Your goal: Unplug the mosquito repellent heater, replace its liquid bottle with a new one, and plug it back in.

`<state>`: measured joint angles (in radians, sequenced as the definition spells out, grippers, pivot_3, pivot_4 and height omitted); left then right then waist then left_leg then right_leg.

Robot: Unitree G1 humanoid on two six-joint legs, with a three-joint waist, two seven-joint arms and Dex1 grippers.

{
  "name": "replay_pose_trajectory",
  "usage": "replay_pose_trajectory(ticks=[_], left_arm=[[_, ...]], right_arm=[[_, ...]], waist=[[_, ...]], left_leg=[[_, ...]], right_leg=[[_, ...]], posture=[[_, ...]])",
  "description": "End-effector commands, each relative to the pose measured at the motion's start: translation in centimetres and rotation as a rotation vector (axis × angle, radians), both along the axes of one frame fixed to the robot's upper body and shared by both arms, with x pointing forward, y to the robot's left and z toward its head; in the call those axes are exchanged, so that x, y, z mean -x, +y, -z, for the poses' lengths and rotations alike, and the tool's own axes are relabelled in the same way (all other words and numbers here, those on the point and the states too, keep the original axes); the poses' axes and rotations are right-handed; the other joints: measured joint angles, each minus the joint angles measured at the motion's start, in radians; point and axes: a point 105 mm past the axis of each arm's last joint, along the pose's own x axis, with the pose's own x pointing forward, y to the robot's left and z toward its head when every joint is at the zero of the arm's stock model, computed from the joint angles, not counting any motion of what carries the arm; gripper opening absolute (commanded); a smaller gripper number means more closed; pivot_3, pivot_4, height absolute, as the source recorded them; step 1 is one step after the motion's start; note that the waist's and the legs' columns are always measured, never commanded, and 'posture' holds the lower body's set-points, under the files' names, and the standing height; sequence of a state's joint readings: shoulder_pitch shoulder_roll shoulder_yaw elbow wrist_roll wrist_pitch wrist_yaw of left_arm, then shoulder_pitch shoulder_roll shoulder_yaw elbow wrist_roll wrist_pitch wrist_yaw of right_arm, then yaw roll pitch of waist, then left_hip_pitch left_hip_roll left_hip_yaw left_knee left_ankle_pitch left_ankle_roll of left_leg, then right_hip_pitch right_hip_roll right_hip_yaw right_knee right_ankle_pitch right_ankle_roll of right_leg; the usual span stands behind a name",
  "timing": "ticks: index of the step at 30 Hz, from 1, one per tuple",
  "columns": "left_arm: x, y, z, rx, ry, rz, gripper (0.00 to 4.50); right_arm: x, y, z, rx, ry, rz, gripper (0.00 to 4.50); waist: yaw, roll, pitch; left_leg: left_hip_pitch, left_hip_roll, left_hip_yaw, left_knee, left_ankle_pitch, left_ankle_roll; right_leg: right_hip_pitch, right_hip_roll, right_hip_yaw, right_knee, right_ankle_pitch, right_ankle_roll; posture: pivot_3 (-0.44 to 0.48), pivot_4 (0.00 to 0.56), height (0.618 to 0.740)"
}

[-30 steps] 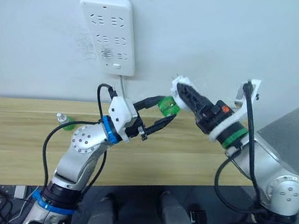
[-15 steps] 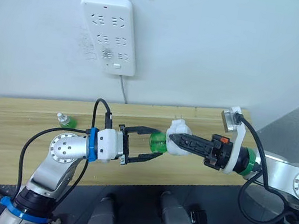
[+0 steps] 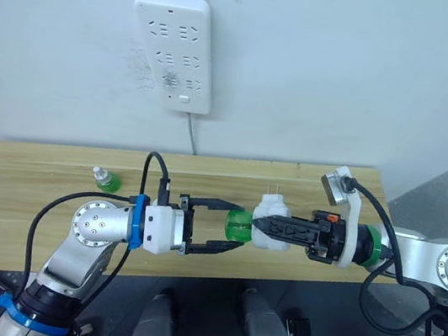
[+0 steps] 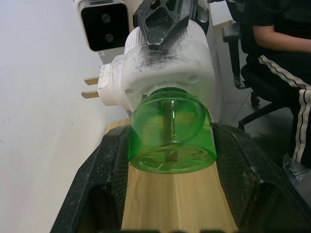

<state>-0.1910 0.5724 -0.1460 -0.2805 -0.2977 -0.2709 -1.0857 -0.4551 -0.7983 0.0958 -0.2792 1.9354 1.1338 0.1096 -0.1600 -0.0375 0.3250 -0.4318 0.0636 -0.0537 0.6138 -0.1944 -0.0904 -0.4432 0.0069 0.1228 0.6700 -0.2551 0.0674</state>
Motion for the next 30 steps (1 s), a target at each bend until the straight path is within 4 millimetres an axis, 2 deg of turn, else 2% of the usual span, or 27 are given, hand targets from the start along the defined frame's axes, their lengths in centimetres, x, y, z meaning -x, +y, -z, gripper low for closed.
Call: replay_pose_trajectory(ticks=[1, 5, 8, 12, 15, 20, 22, 26, 27, 30], left_arm=[[-0.2, 0.0, -0.8, 0.000, -0.044, 0.006, 2.24], [0.2, 0.1, -0.4, -0.042, 0.044, 0.043, 2.24], [-0.1, 0.7, 0.0, -0.087, 0.313, 0.024, 2.24], [-0.4, 1.3, -1.6, -0.057, 0.720, 0.031, 2.24], [-0.1, 1.5, -2.2, -0.076, 0.811, 0.055, 2.24], [-0.8, 1.9, -2.2, -0.074, 0.732, 0.003, 2.24], [-1.1, 2.0, -2.0, -0.085, 0.679, -0.022, 2.98], [-1.1, 2.8, -1.3, -0.144, 0.530, -0.053, 4.20], [-1.0, 3.0, -1.2, -0.150, 0.502, -0.058, 4.40], [-0.8, 3.7, -0.9, -0.124, 0.385, -0.111, 4.41]], right_arm=[[2.0, 0.9, -0.8, -0.035, -0.006, -0.136, 3.39], [2.1, 1.0, -0.8, -0.038, -0.007, -0.147, 3.38], [2.2, 1.1, -0.8, -0.039, -0.017, -0.158, 3.38], [3.0, 1.3, -0.7, -0.038, -0.033, -0.201, 3.35], [3.2, 1.4, -0.8, -0.048, -0.040, -0.216, 3.25], [3.2, 1.4, -0.8, -0.061, -0.039, -0.210, 3.19], [3.2, 1.3, -0.9, -0.066, -0.038, -0.206, 3.18], [2.9, 1.1, -0.8, -0.071, -0.036, -0.181, 3.16], [2.8, 1.0, -0.8, -0.073, -0.035, -0.172, 3.16], [1.8, 0.7, -0.7, -0.078, -0.038, -0.113, 3.15]], waist=[[0.002, 0.000, 0.000], [0.004, 0.000, 0.000], [0.007, 0.000, 0.000], [0.016, 0.000, 0.001], [0.016, 0.000, 0.001], [0.020, 0.000, 0.001], [0.022, 0.000, 0.001], [0.023, 0.000, 0.001], [0.023, 0.000, 0.001], [0.023, 0.000, 0.001]], left_leg=[[0.000, 0.000, 0.000, 0.000, 0.000, 0.000], [0.000, 0.000, 0.000, 0.000, 0.000, 0.000], [0.000, 0.001, 0.000, 0.000, 0.000, 0.000], [0.000, 0.000, -0.001, 0.000, 0.000, 0.000], [0.000, 0.000, -0.001, 0.000, 0.000, 0.000], [-0.001, 0.001, -0.001, -0.001, 0.000, 0.000], [-0.001, 0.001, -0.001, -0.001, 0.000, 0.000], [-0.002, 0.001, 0.000, -0.002, 0.000, 0.000], [-0.002, 0.001, 0.000, -0.002, 0.000, 0.000], [-0.002, 0.001, 0.000, -0.002, 0.000, 0.000]], right_leg=[[0.000, 0.000, 0.000, 0.000, 0.000, 0.000], [0.000, 0.000, 0.000, 0.000, 0.000, 0.000], [0.000, 0.000, 0.000, 0.000, 0.000, 0.000], [0.000, 0.000, 0.000, 0.000, 0.000, 0.000], [-0.001, 0.001, 0.000, 0.000, 0.000, 0.000], [-0.001, 0.001, -0.001, -0.002, 0.000, 0.001], [0.000, 0.001, -0.001, -0.004, 0.000, 0.001], [0.000, 0.001, -0.001, -0.006, 0.000, 0.001], [0.000, 0.001, -0.001, -0.006, 0.000, 0.001], [0.000, 0.001, -0.001, -0.006, 0.000, 0.001]], posture=[[-0.190, 0.334, 0.740], [-0.184, 0.334, 0.740], [-0.180, 0.335, 0.740], [-0.173, 0.336, 0.740], [-0.173, 0.336, 0.740], [-0.173, 0.335, 0.740], [-0.172, 0.333, 0.740], [-0.174, 0.332, 0.740], [-0.175, 0.332, 0.740], [-0.174, 0.331, 0.740]])
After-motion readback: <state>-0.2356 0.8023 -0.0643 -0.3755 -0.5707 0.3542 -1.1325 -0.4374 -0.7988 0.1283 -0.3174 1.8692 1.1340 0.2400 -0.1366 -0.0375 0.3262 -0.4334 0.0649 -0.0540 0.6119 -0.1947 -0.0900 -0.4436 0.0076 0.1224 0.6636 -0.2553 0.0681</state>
